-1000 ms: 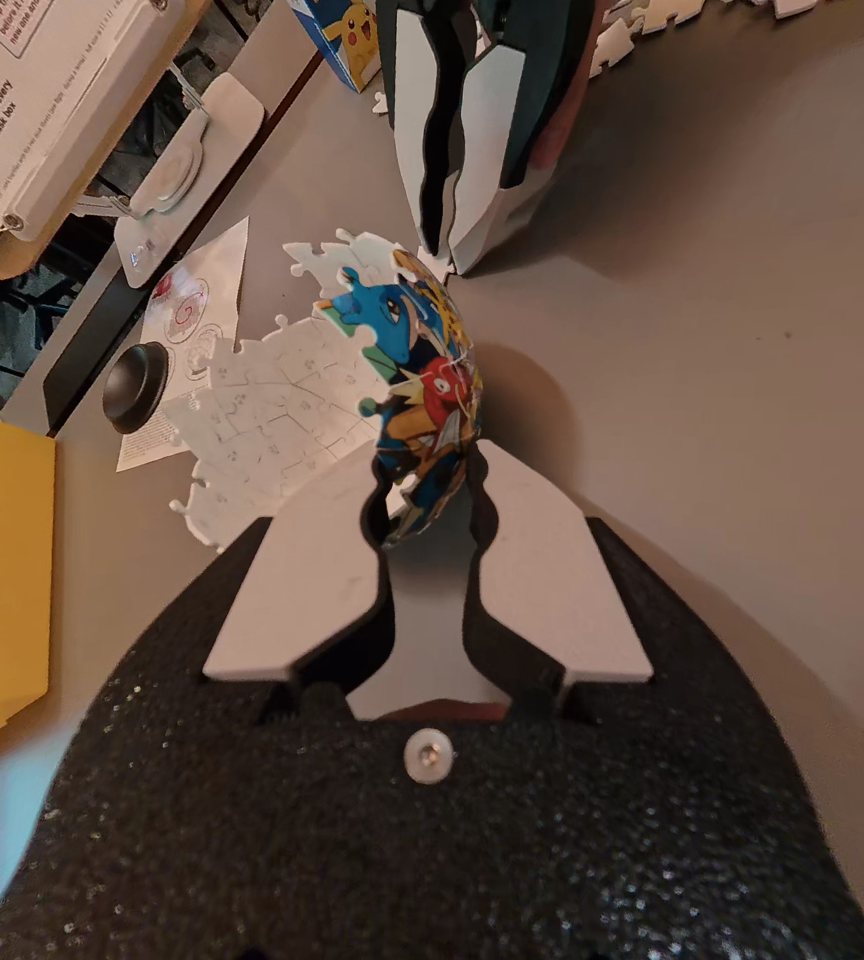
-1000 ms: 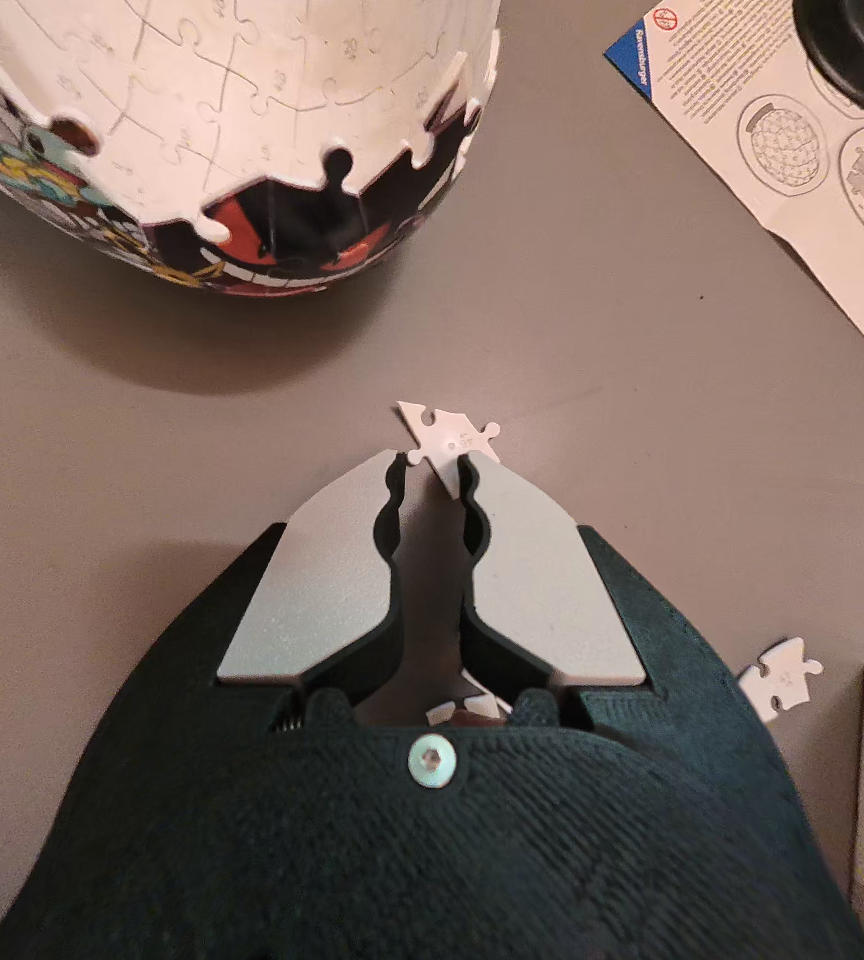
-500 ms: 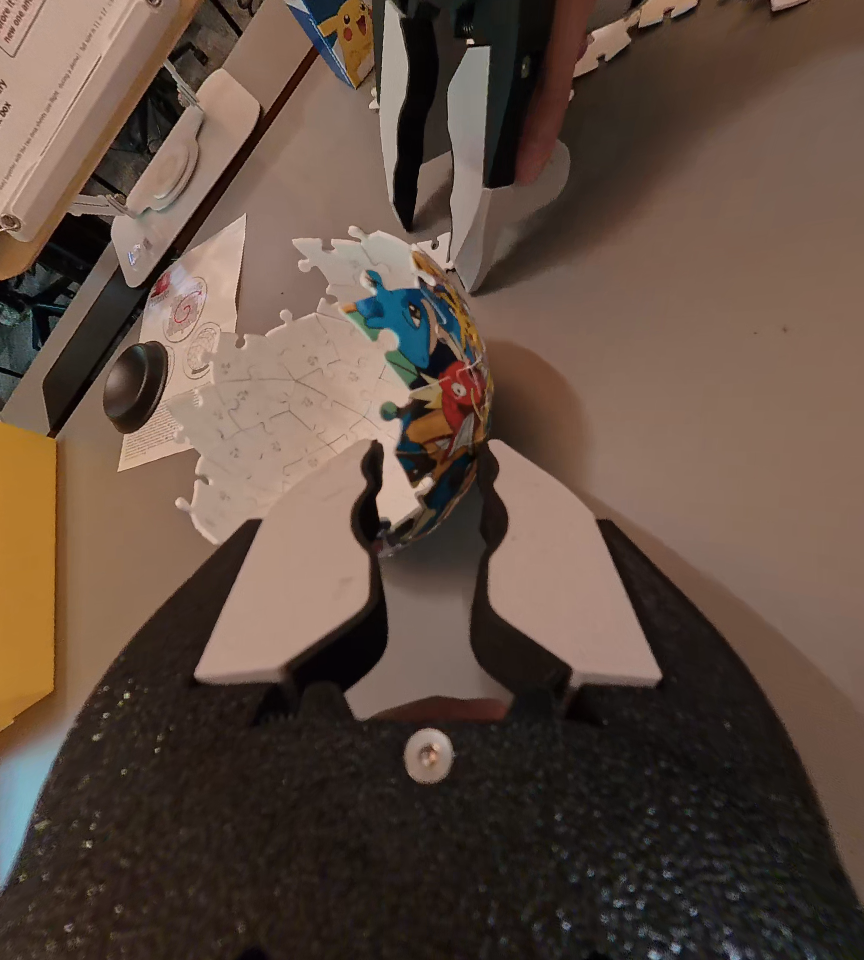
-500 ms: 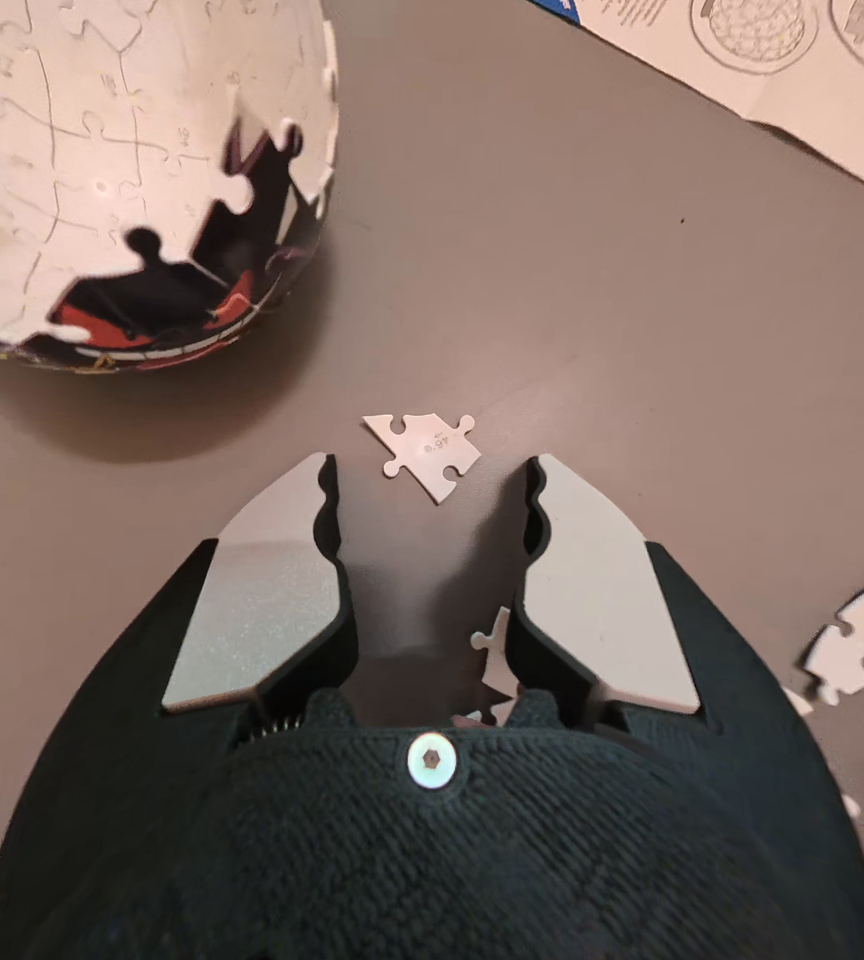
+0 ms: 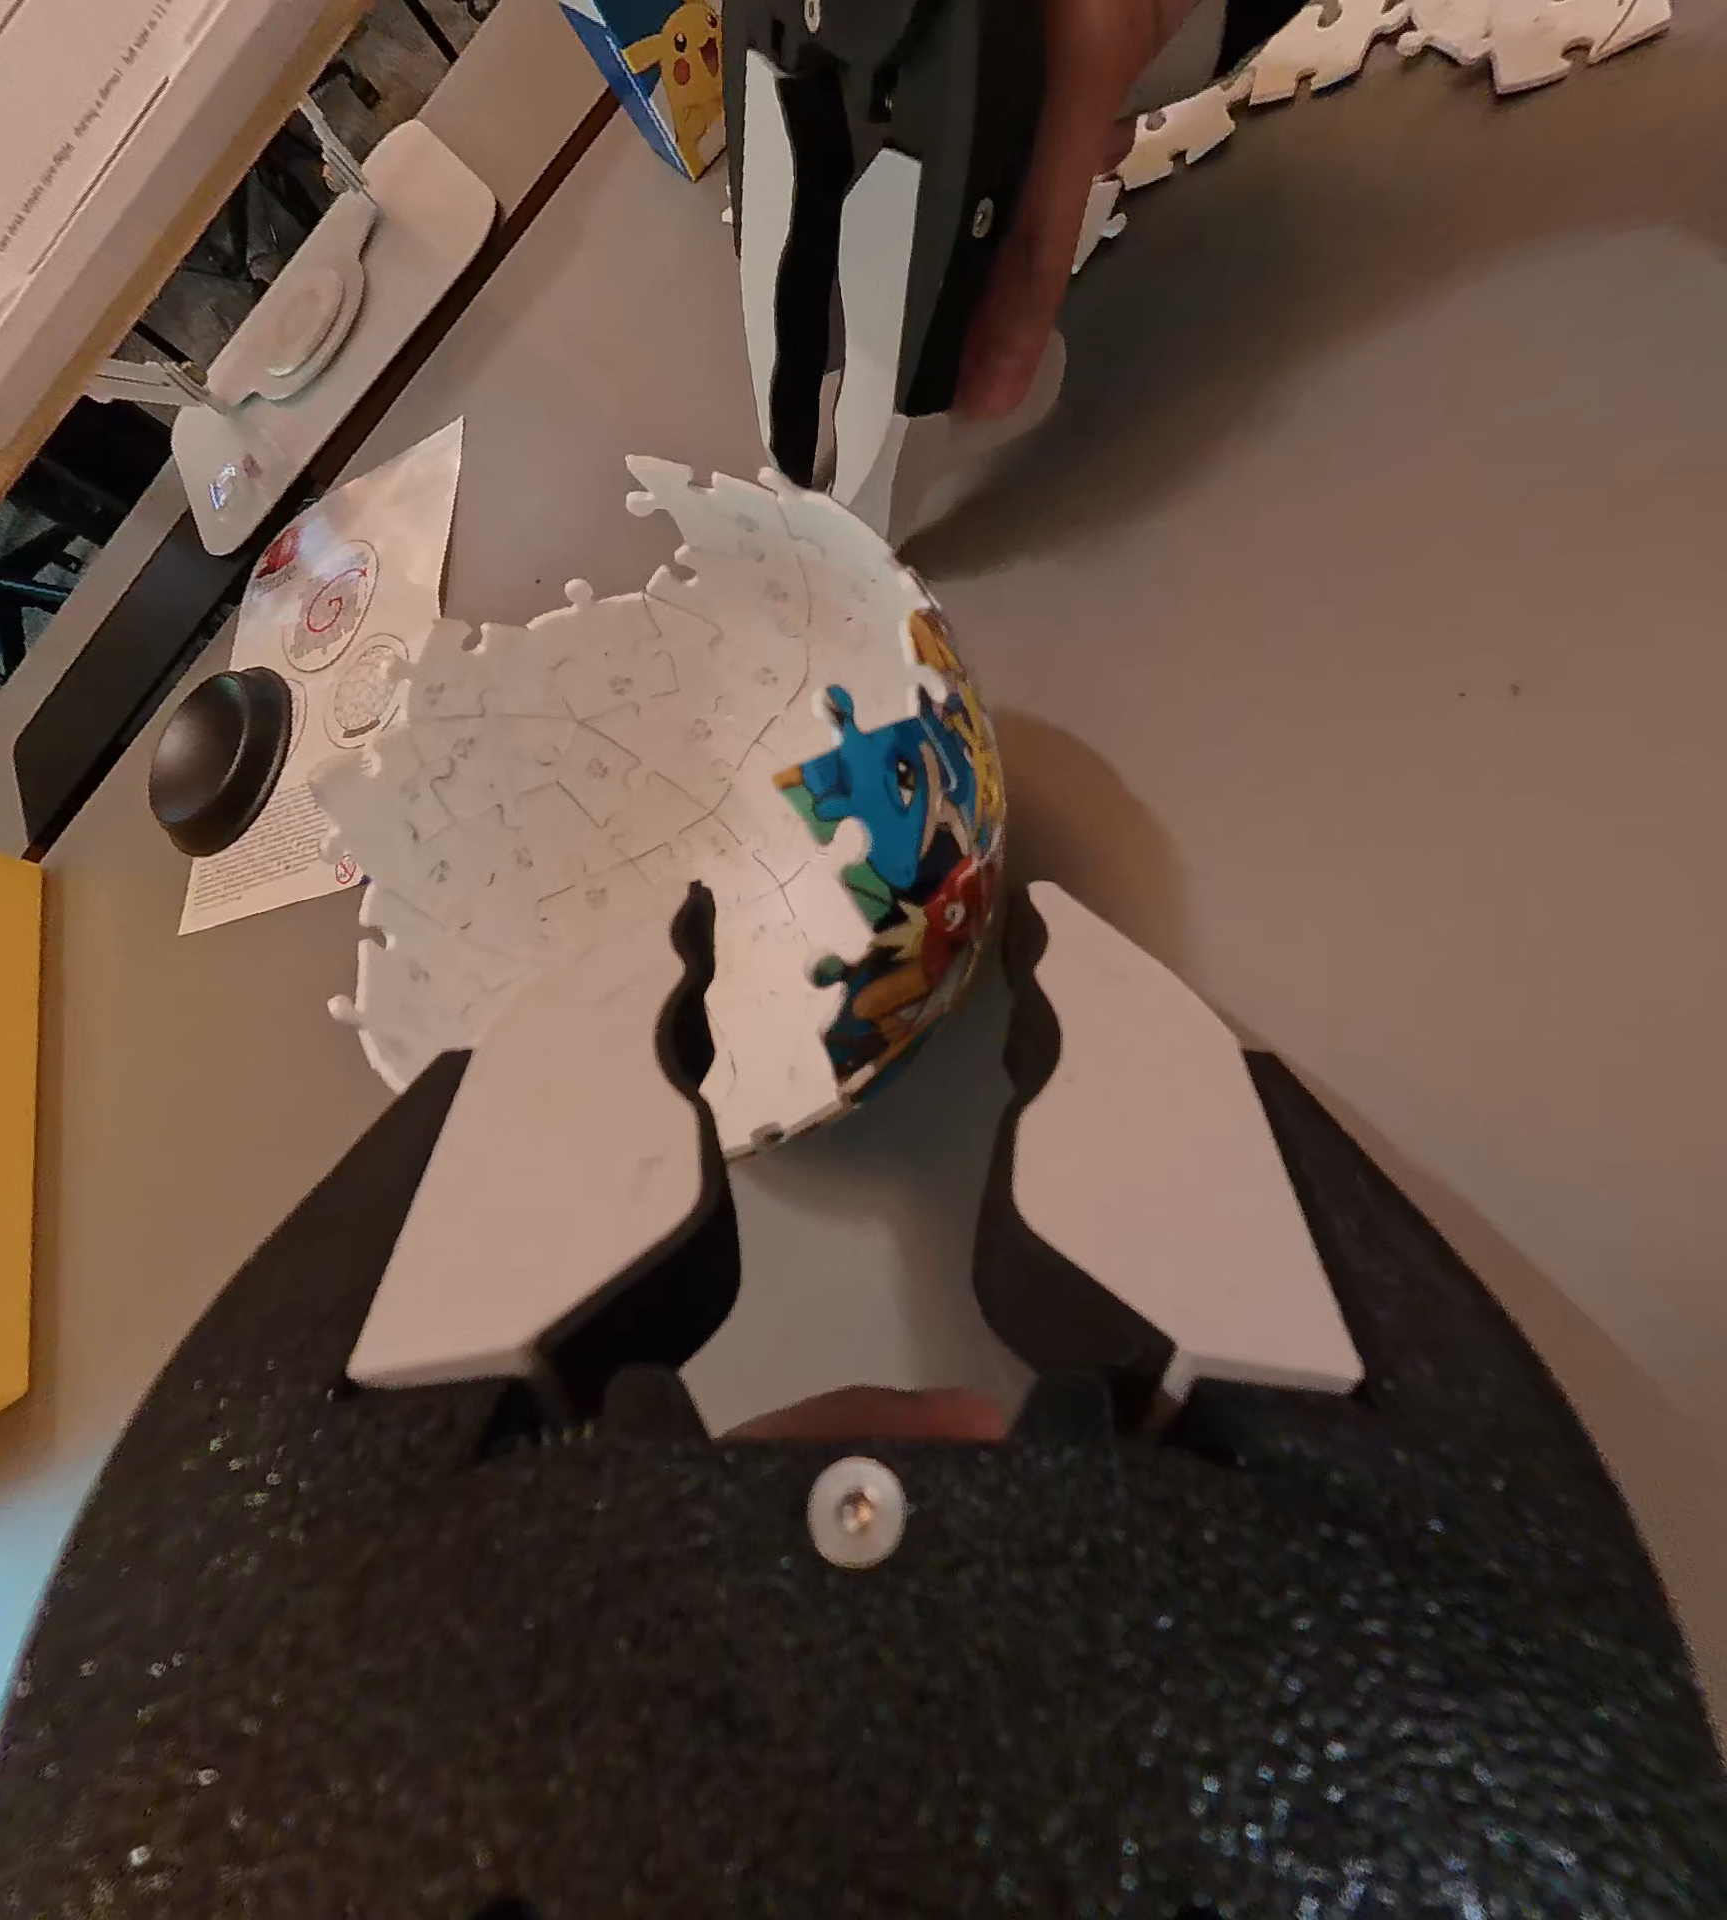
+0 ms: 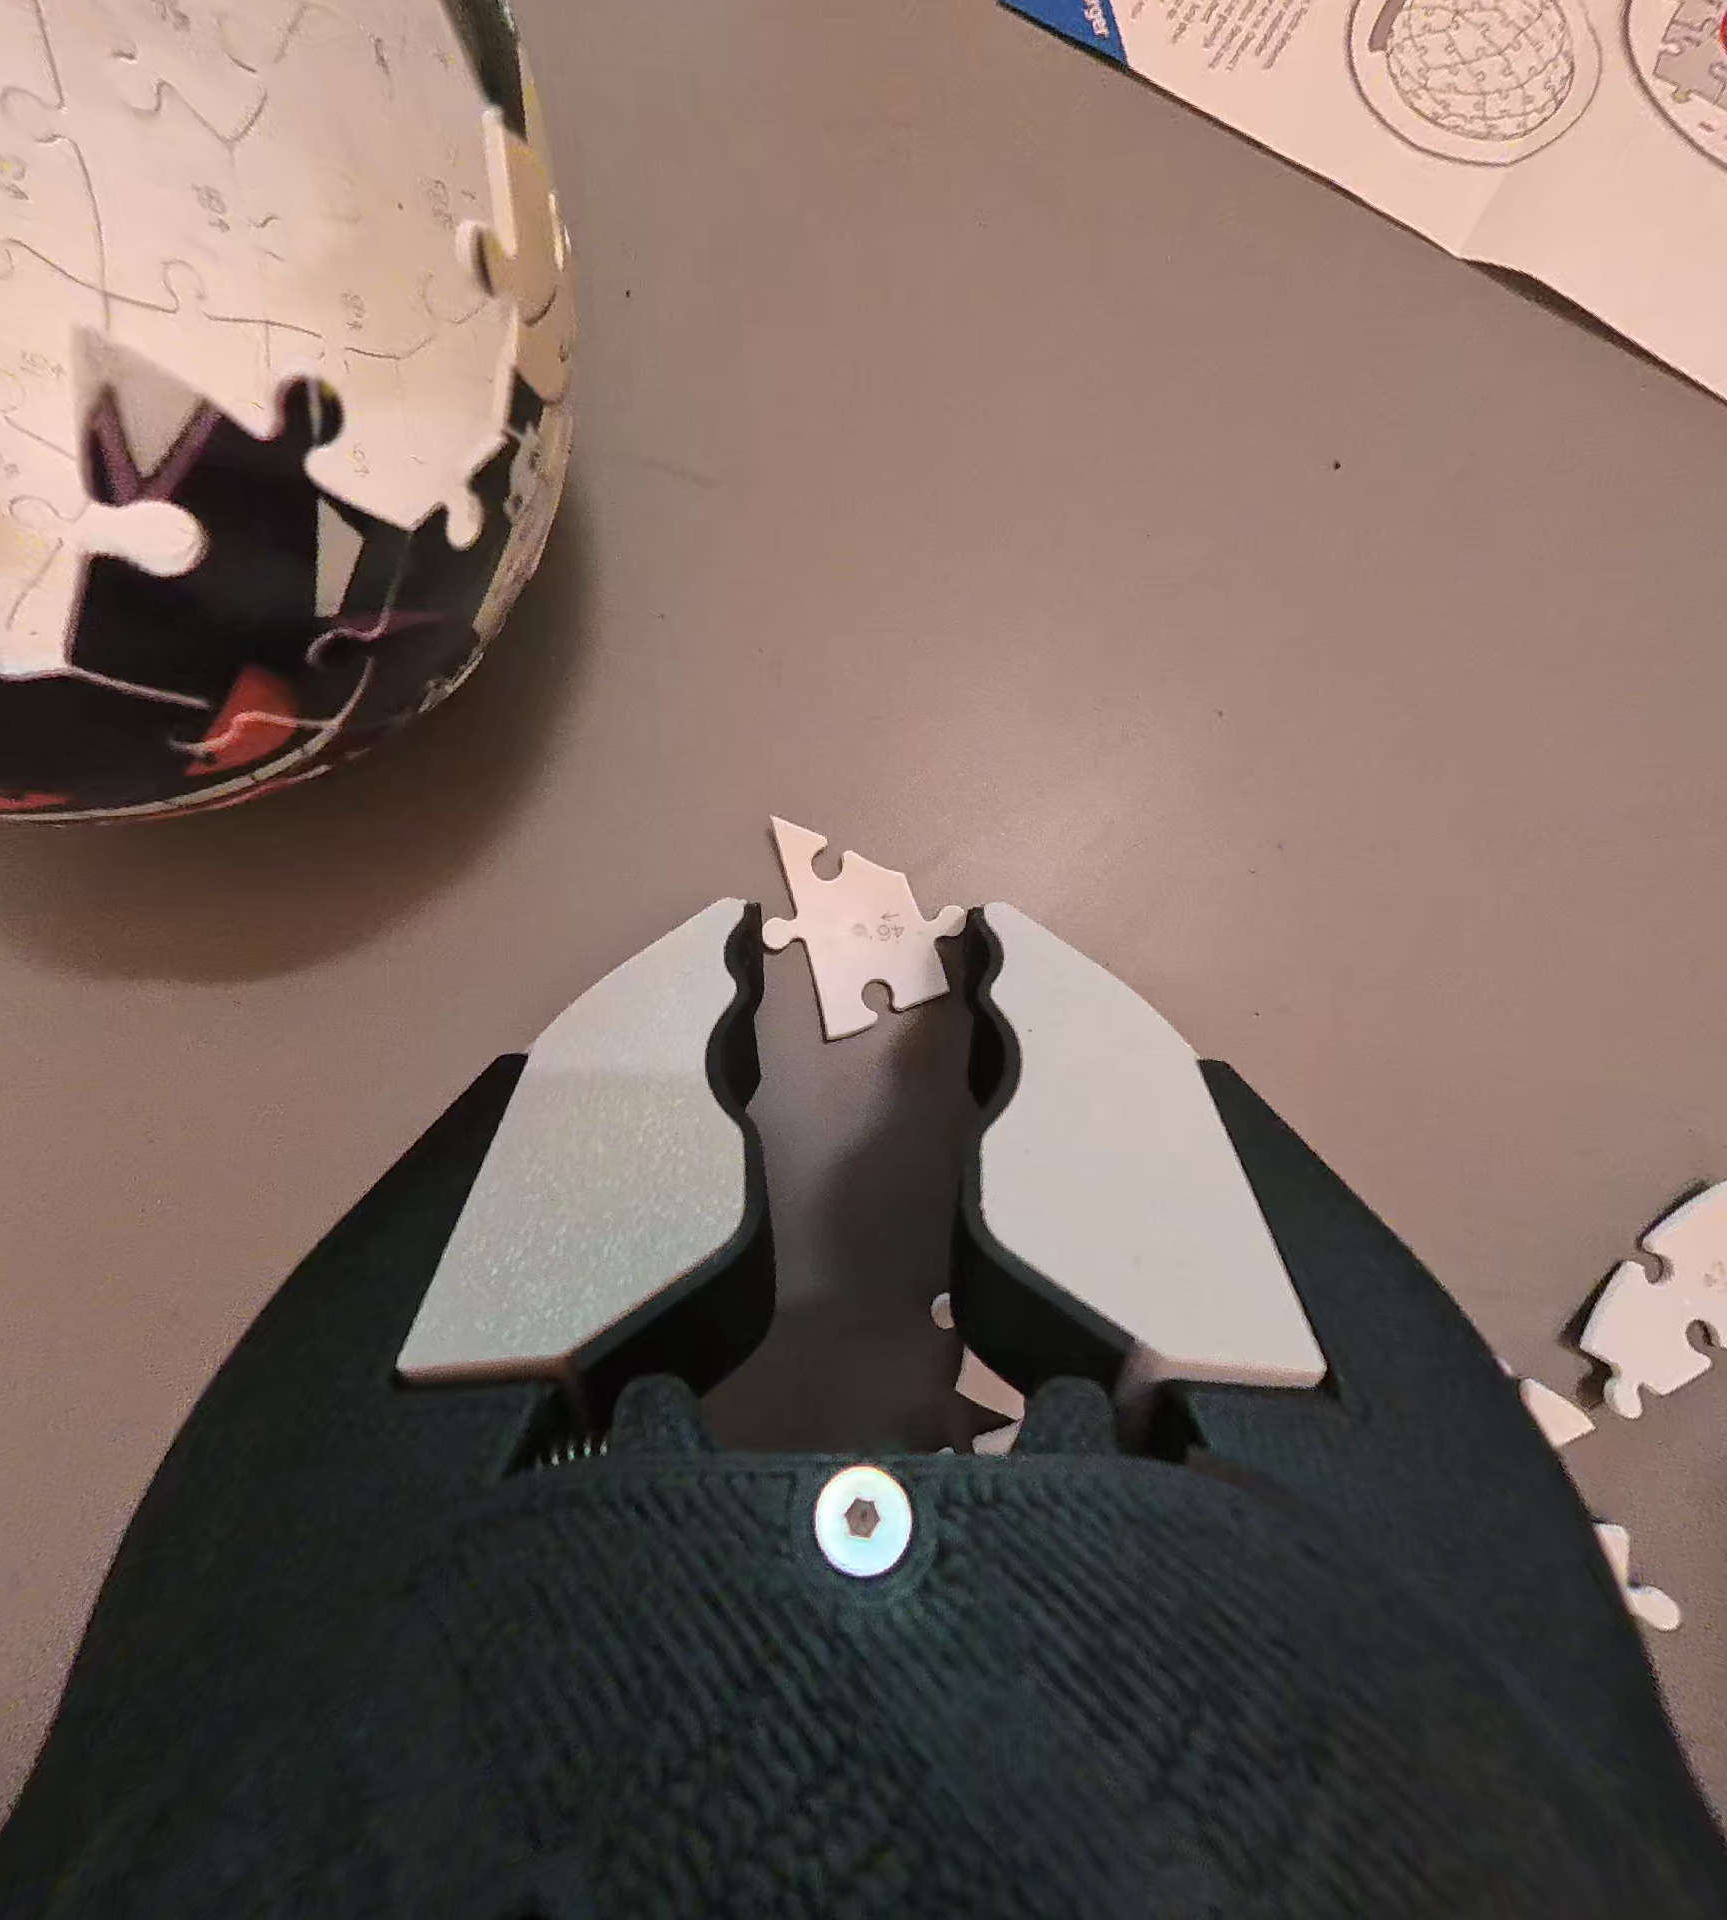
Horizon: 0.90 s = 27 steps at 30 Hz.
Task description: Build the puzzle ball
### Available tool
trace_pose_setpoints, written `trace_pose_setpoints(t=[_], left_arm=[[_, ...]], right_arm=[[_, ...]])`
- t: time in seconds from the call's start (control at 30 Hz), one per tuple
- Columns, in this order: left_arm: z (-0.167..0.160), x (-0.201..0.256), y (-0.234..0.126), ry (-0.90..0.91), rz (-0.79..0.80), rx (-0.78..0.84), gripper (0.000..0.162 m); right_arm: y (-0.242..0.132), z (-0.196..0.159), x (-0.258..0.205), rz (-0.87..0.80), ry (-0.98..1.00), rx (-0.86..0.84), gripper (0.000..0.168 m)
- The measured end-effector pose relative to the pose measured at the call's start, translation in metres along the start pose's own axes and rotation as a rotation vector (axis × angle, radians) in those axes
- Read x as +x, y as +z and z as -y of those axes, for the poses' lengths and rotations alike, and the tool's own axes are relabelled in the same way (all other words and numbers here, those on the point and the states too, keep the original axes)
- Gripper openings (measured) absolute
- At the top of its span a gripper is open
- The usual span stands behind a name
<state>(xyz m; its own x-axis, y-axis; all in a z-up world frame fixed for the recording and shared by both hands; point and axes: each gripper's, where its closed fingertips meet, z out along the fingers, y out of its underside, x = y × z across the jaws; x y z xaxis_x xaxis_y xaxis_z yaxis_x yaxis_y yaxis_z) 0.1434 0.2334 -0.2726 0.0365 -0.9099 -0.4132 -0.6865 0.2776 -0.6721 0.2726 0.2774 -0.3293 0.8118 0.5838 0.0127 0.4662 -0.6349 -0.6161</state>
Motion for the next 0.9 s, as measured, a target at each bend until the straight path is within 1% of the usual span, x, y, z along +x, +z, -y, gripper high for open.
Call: trace_pose_setpoints(t=[0.1,0.17,0.27,0.4,0.53,0.63,0.73,0.83,0.9], left_arm=[[0.002,0.000,-0.002,-0.009,-0.008,0.008,0.055],[0.004,-0.001,-0.004,-0.012,-0.011,0.016,0.056],[0.007,0.002,-0.005,-0.022,-0.036,0.029,0.058],[0.009,0.000,-0.009,-0.022,-0.039,0.042,0.060],[0.013,0.002,-0.013,-0.033,-0.072,0.073,0.061],[0.019,-0.003,-0.020,-0.041,-0.080,0.105,0.063],[0.033,-0.014,-0.036,-0.078,-0.107,0.176,0.064],[0.052,-0.032,-0.059,-0.125,-0.150,0.262,0.062],[0.064,-0.046,-0.071,-0.144,-0.199,0.286,0.058]], right_arm=[[0.000,0.000,-0.001,0.004,-0.023,0.005,0.037],[-0.001,-0.001,-0.007,0.036,-0.061,-0.002,0.037],[-0.003,-0.001,-0.008,0.031,-0.112,-0.012,0.037],[-0.011,0.003,-0.011,0.025,-0.223,0.013,0.037],[-0.033,0.021,-0.008,-0.013,-0.262,0.140,0.037],[-0.054,0.032,-0.009,-0.070,-0.376,0.224,0.037],[-0.076,0.048,-0.012,-0.138,-0.468,0.283,0.037],[-0.093,0.065,-0.020,-0.235,-0.595,0.279,0.037],[-0.102,0.077,-0.031,-0.275,-0.671,0.277,0.037]])
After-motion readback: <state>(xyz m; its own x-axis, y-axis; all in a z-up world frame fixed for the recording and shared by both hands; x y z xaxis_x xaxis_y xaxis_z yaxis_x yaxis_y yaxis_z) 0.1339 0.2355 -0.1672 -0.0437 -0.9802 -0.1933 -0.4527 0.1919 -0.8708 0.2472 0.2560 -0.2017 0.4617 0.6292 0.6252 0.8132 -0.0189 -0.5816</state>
